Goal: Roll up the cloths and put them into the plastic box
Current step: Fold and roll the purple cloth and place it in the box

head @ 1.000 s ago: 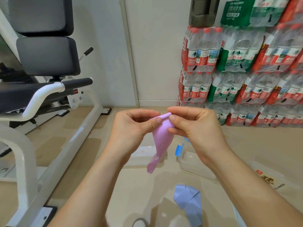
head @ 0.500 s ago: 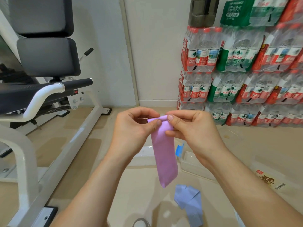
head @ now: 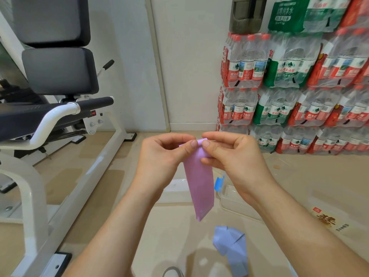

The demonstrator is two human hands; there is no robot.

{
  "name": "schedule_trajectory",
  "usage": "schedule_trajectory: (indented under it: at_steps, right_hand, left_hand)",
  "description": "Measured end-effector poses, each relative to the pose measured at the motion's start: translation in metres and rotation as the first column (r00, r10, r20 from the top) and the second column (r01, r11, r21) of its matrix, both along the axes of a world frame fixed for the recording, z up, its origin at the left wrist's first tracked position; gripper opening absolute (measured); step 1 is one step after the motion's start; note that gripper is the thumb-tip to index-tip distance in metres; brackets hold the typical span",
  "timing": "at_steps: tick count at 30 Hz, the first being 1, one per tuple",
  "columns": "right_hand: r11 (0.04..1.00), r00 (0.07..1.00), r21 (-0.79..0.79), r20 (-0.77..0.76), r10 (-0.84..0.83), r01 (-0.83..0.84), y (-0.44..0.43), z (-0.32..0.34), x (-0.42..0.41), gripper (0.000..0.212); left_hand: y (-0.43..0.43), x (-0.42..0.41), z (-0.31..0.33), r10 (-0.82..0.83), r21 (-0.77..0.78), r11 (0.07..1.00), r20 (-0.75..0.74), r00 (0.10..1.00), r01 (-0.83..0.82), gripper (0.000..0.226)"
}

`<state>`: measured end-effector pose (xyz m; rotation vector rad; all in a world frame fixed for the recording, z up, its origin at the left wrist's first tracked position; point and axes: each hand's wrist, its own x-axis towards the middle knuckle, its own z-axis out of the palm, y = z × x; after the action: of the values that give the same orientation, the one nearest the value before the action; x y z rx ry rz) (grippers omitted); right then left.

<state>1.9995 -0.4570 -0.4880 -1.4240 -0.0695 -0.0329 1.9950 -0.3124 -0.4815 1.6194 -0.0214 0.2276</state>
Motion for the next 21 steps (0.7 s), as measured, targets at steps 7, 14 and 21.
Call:
schedule_trajectory:
  at_steps: [7,14,21]
  right_hand:
    - [0.989,0.994,-0.124,0.073,0.085,-0.076,0.005,-0.002,-0.002,0.035]
    - [0.916,0.972,-0.398,0.231,0.037,0.060,0.012,-0.010,-0.001,0.031]
    - [0.878,0.947,-0.470,0.315,0.071,0.091,0.013,-0.011,-0.002,0.030]
  left_hand:
    - [0.000,0.002,-0.002,0.061,-0.025,0.998,0.017,0.998,-0.060,0.009]
    - [-0.003,0.003,-0.004,0.091,0.006,0.996,0.050,0.995,-0.091,0.007]
    - [0.001,0.002,-0.002,0.085,0.137,0.985,0.145,0.986,-0.105,0.014]
